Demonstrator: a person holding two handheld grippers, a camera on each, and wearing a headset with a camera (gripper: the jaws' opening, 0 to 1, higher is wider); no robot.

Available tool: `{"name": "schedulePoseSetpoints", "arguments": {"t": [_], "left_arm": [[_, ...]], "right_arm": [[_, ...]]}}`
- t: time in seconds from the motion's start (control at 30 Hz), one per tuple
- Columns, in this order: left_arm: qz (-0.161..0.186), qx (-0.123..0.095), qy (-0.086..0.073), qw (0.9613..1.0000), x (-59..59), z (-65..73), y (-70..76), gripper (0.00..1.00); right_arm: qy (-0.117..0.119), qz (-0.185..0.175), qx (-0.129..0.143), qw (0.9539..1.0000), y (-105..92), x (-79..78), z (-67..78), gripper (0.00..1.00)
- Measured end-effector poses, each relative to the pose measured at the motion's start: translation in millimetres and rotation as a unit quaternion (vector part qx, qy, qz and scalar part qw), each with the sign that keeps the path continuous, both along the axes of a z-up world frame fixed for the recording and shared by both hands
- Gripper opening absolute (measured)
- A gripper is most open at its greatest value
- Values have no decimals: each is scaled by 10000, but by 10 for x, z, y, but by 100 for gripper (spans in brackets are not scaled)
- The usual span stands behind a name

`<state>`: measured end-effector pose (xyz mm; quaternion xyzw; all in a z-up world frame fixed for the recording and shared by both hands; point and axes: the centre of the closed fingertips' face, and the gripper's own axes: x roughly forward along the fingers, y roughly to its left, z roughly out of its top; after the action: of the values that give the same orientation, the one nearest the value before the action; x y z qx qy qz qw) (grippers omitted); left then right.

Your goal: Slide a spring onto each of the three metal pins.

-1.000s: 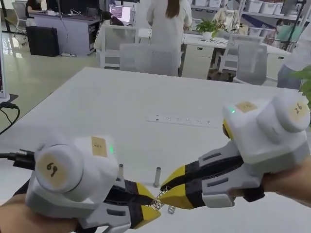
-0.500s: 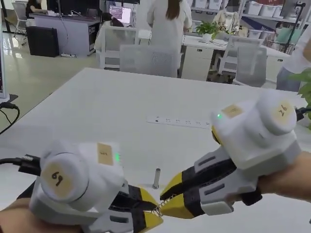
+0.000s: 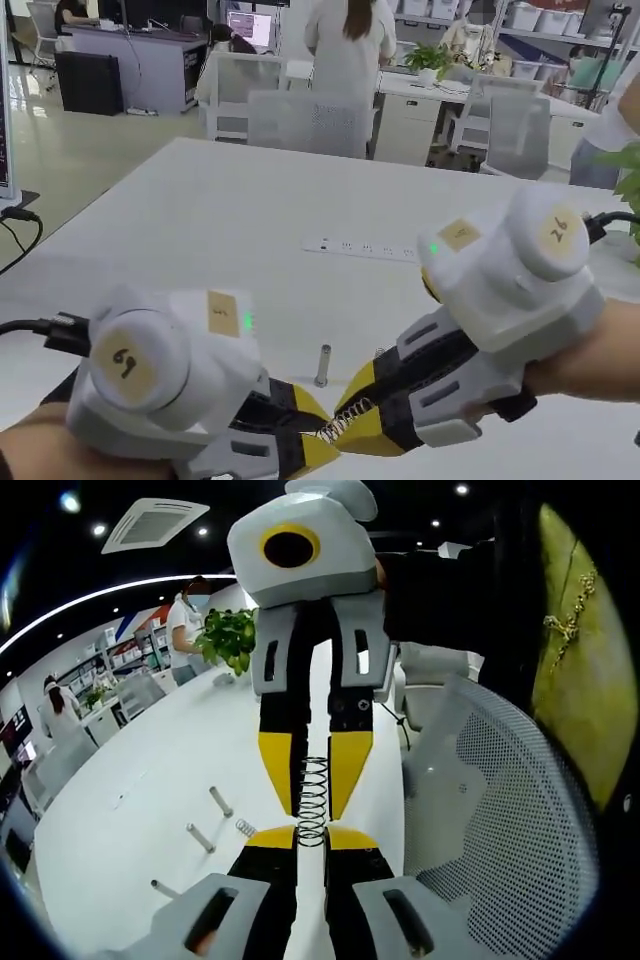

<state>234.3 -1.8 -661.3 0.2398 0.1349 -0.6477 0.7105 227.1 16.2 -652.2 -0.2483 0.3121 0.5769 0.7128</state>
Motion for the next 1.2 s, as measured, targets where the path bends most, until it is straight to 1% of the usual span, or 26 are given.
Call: {"name": "schedulePoseSetpoints", "arguments": {"t": [0.43, 0.53, 0.77, 0.87, 1.0, 1.13, 1.2], "left_arm": [[-2, -75, 70, 9999, -17, 5, -32, 1], [-2, -85, 74, 9999, -18, 4, -35, 1], [36, -146, 93, 9998, -9, 10, -55, 1], [63, -206, 150, 9997, -11, 10, -65, 2], [85, -237, 147, 9996, -6, 8, -79, 2], [90, -292, 203, 9993, -13, 11, -91, 3], [131, -271, 237, 9993, -4, -5, -84, 4]], "right_arm": [[1, 132, -163, 9998, -6, -3, -24, 9], [7, 196, -262, 9995, -23, -9, -34, 9], [-3, 270, -383, 9989, -31, 6, -25, 9], [8, 307, -469, 9984, -36, 10, -24, 9], [37, 361, -610, 9975, -41, 18, -27, 8], [62, 383, -654, 9971, -49, 20, -23, 8], [59, 391, -656, 9971, -49, 26, -15, 8]]}}
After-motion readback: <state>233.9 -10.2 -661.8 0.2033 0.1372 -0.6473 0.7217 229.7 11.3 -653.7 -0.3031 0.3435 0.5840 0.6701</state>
